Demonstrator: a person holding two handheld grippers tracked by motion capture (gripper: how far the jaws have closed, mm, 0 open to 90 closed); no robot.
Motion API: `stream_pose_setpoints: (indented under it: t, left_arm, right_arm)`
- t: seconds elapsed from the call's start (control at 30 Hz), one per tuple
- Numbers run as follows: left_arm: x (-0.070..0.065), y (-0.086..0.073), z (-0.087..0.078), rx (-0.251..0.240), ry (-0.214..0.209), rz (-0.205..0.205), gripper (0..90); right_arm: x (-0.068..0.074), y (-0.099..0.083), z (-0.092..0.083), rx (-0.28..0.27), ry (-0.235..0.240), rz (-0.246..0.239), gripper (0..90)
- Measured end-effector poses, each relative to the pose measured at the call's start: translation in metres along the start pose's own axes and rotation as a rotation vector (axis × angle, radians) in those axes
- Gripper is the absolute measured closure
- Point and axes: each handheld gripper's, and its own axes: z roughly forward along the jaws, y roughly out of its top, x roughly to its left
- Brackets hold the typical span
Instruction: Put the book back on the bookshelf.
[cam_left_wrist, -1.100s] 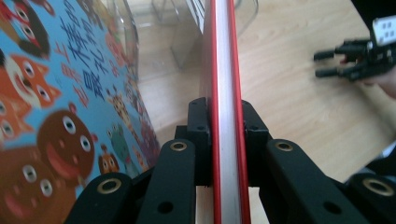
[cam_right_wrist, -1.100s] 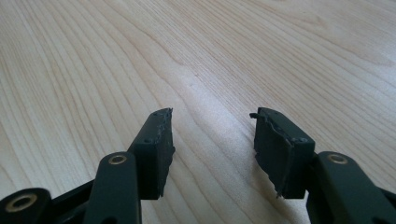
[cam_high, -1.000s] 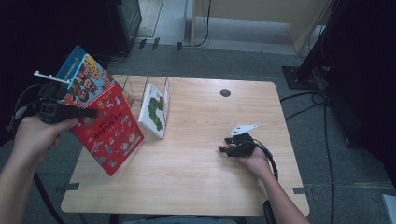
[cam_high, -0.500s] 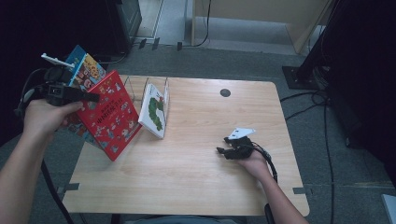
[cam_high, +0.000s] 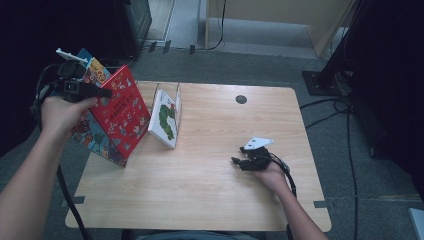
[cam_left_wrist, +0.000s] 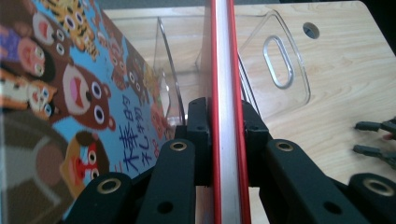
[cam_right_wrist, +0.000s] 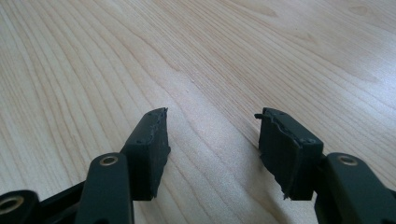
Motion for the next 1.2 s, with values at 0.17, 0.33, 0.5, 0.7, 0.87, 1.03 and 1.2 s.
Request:
stream_pose_setpoints:
  t: [0.17,0.33,0.5,0.7,0.87,1.03,1.2]
  left_arm:
    - [-0.001,0.001,0.009,0.004,0.005,-0.001,80.0]
    - [0.0,-0.001,0.012,0.007,0.001,-0.006,79.8]
    - [0.0,-0.003,0.013,0.043,-0.012,-0.004,79.6]
    - [0.003,-0.002,0.015,0.117,-0.039,0.004,76.8]
    - [0.006,0.001,0.016,0.153,-0.035,-0.002,76.4]
    - [0.006,0.005,0.024,0.235,-0.029,0.012,75.1]
    - [0.005,0.009,0.028,0.279,-0.019,0.005,78.5]
  right_arm:
    - [0.0,0.0,0.0,-0.004,-0.003,0.005,42.5]
    - [0.001,-0.001,0.0,-0.003,-0.006,0.007,42.8]
    - [0.001,-0.003,-0.002,-0.009,-0.008,0.004,43.1]
    - [0.001,-0.003,-0.003,-0.005,-0.012,0.003,43.7]
    - [0.001,-0.003,-0.002,-0.007,-0.009,0.003,43.8]
    - [0.001,-0.003,-0.003,-0.006,-0.007,0.002,44.3]
    - [0.001,-0.003,-0.003,-0.005,-0.008,-0.003,44.6]
